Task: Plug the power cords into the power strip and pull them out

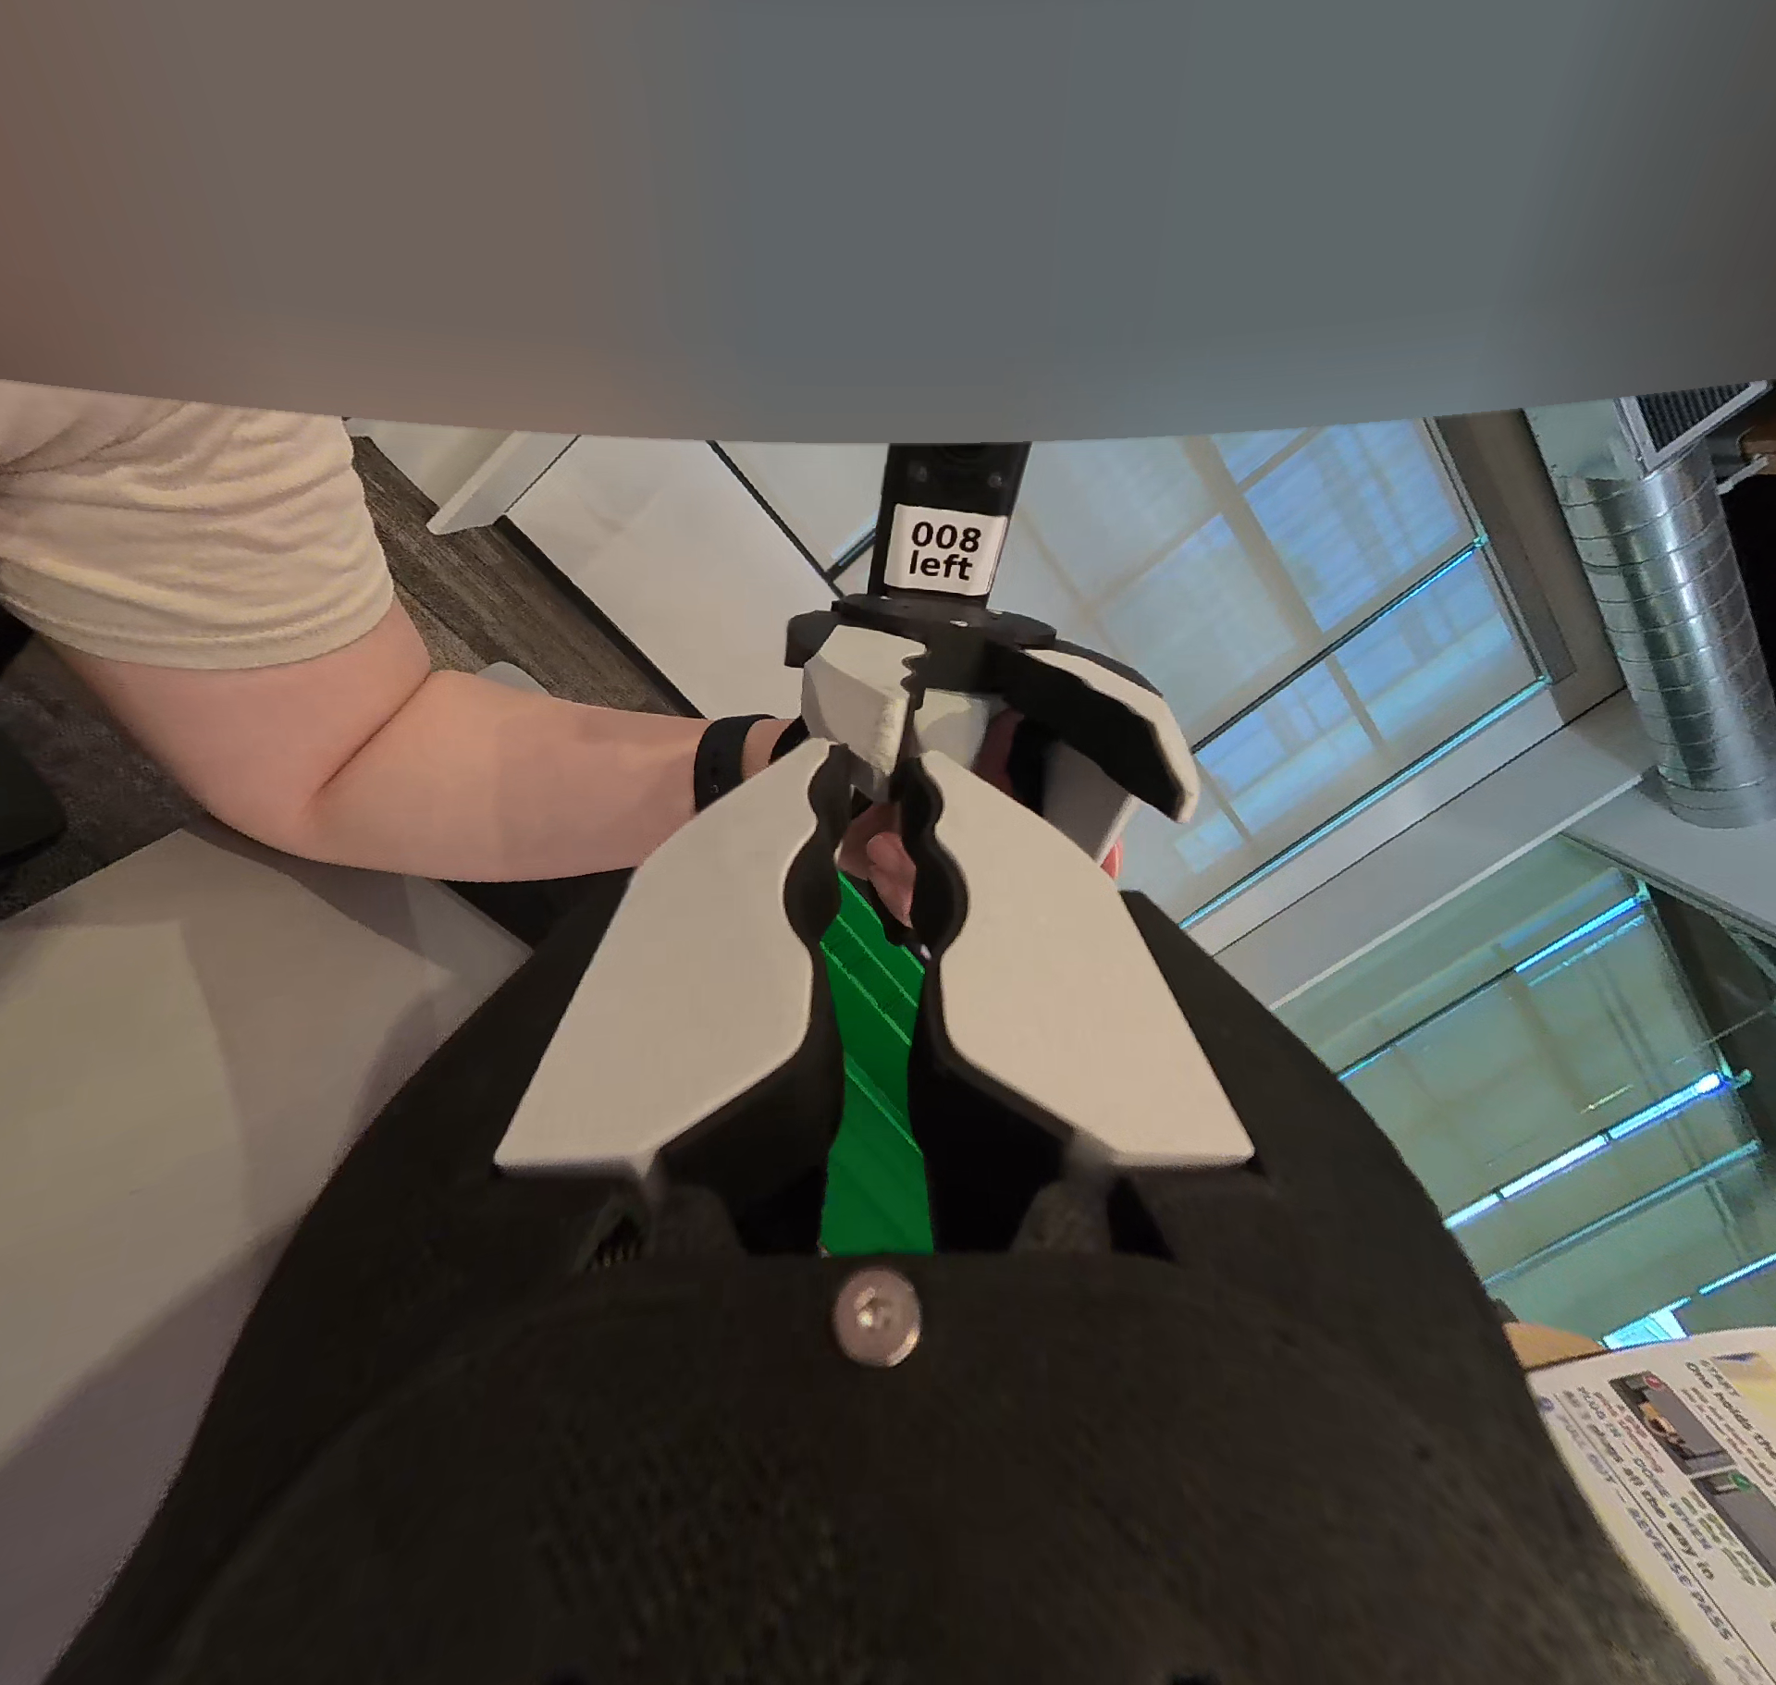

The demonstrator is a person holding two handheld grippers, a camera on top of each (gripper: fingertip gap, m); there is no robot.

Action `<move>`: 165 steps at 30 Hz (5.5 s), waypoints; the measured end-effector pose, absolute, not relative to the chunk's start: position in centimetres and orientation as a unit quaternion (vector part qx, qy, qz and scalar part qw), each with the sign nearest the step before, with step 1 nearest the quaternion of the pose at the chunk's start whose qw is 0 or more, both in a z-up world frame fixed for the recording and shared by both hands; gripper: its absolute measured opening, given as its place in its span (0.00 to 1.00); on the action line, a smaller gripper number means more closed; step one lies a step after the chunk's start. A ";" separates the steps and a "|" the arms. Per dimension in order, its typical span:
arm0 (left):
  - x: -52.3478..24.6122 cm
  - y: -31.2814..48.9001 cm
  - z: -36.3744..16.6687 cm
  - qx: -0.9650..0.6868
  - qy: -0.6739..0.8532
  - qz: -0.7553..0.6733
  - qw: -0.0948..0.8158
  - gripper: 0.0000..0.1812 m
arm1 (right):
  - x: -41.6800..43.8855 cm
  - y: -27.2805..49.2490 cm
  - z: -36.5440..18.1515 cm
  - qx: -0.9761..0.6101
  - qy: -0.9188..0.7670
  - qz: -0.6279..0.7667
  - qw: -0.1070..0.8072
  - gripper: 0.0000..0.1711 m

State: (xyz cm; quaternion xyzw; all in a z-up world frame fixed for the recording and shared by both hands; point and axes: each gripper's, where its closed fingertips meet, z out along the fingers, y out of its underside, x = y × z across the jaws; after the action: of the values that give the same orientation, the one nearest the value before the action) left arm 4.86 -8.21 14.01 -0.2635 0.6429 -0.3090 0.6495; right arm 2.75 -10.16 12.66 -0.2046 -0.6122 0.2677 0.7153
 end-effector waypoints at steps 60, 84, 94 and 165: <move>6.7 0.0 8.6 -0.425 0.619 -0.347 0.562 0.28 | 13.0 1.9 13.2 -0.355 -0.513 0.219 0.751 0.00; 10.8 7.7 -15.7 -0.660 0.641 -0.271 0.284 0.24 | 10.3 8.4 -10.4 -0.617 -0.536 0.352 0.456 0.14; 11.2 8.9 -15.8 -0.681 0.620 -0.255 0.294 0.32 | 10.3 11.0 -10.1 -0.682 -0.432 0.417 0.417 0.14; 9.6 7.7 -12.3 -0.848 0.422 -0.249 0.200 0.33 | 14.9 12.9 -10.4 -0.709 0.166 0.537 0.425 0.14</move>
State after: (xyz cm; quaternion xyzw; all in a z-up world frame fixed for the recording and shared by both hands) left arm 9.59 7.70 -12.32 -0.8484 0.4223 -0.2488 0.2000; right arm 14.91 12.91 -10.43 -0.7093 0.1661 0.5371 0.4252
